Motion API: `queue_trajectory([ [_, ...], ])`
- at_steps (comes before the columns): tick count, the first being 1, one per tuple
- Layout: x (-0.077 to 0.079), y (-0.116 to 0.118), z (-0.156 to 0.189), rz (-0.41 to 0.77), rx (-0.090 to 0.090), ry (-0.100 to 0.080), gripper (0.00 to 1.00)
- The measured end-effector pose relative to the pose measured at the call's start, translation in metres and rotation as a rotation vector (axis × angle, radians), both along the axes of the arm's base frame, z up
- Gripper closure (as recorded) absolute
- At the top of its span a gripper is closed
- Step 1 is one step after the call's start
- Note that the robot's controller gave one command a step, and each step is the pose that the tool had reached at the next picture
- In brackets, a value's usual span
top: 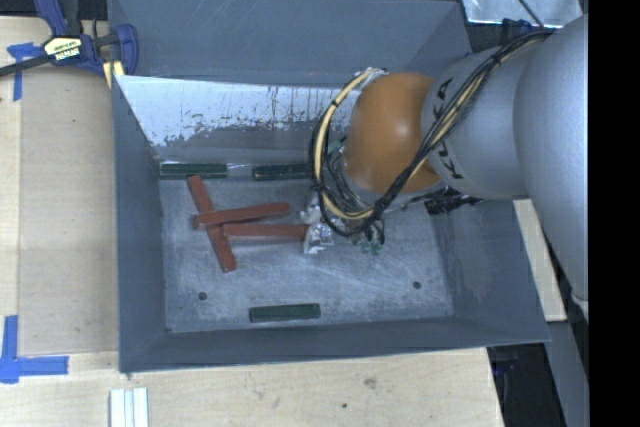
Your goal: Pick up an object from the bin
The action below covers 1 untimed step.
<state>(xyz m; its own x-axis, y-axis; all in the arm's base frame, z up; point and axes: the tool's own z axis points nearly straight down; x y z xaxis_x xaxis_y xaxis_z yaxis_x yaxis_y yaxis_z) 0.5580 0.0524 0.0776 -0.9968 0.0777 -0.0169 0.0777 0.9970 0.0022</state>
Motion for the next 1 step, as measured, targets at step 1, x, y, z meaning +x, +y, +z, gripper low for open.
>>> queue_trajectory([
  [1,0.0000,0.0000,0.0000,0.000,0.000,0.000,1.00],
])
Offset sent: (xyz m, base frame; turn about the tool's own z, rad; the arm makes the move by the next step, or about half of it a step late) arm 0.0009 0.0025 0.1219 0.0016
